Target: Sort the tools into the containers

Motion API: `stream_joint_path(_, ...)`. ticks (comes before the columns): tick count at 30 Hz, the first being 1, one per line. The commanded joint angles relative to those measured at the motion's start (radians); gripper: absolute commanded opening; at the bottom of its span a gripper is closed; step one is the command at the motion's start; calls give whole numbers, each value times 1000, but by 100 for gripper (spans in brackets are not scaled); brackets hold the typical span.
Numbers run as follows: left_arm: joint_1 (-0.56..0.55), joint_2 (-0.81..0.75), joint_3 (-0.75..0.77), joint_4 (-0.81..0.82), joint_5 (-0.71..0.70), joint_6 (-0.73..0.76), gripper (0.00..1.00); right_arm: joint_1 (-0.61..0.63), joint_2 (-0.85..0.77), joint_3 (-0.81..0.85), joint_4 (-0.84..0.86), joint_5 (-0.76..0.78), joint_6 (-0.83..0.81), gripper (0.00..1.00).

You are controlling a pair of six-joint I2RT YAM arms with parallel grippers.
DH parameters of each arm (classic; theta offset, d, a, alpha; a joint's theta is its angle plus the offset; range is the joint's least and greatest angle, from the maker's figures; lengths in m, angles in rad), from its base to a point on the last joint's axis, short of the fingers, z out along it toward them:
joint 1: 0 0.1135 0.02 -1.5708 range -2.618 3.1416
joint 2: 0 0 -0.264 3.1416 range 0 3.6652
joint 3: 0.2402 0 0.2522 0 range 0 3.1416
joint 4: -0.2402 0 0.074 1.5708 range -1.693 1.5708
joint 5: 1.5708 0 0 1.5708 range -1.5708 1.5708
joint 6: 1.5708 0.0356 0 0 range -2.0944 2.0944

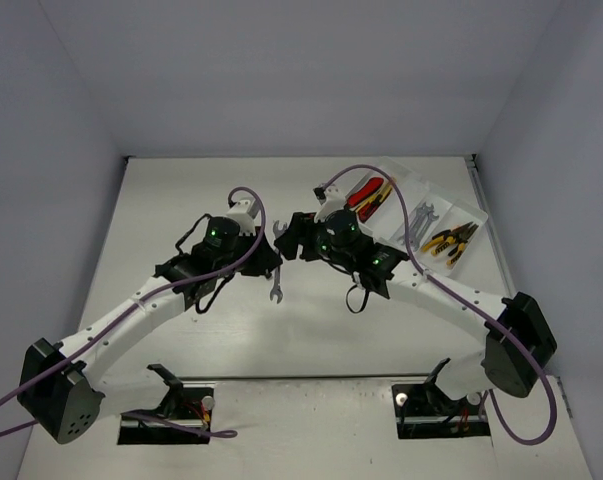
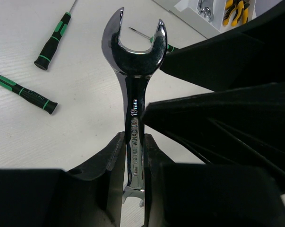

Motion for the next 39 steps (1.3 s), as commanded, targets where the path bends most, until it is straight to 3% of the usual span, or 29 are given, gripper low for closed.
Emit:
stream_joint_path(1,-7,-42,39,100,1,-1,0,8,35,71,107,26,-13,59)
stream_joint_path(4,-11,-43,38,104,1,-1,0,9,58,81,115,20,-10,57)
stream_joint_path(11,-16,-42,38,112,-2,8,0,15,105,70,162,0,13,39)
stream_joint_path(12,-14,-40,40,107,-2,11,0,13,108,67,164,-3,14,35)
stream_joint_path(16,-14,-39,48,105,-13,18,0,14,103,54,166,18,9,3)
stream_joint_path(20,-14,-37,50,90,-36,33,3,8,89,47,165,31,-1,0)
stream_joint_path(22,-15,-37,48,84,-41,33,18,0,78,39,164,42,1,0)
stream_joint_path(24,-14,-37,50,74,-50,34,44,-28,58,28,159,51,5,0)
stream_joint_path(25,-14,-38,53,65,-57,38,51,-44,50,25,153,51,5,0)
stream_joint_path(27,-13,-40,67,30,-89,56,62,-106,23,15,129,53,4,0)
stream_joint_path(33,24,-70,168,-172,-295,132,75,-490,-41,52,-51,-39,13,0)
stream_joint_path(39,211,-109,224,-270,-269,205,82,-850,82,130,-109,-111,-1,0)
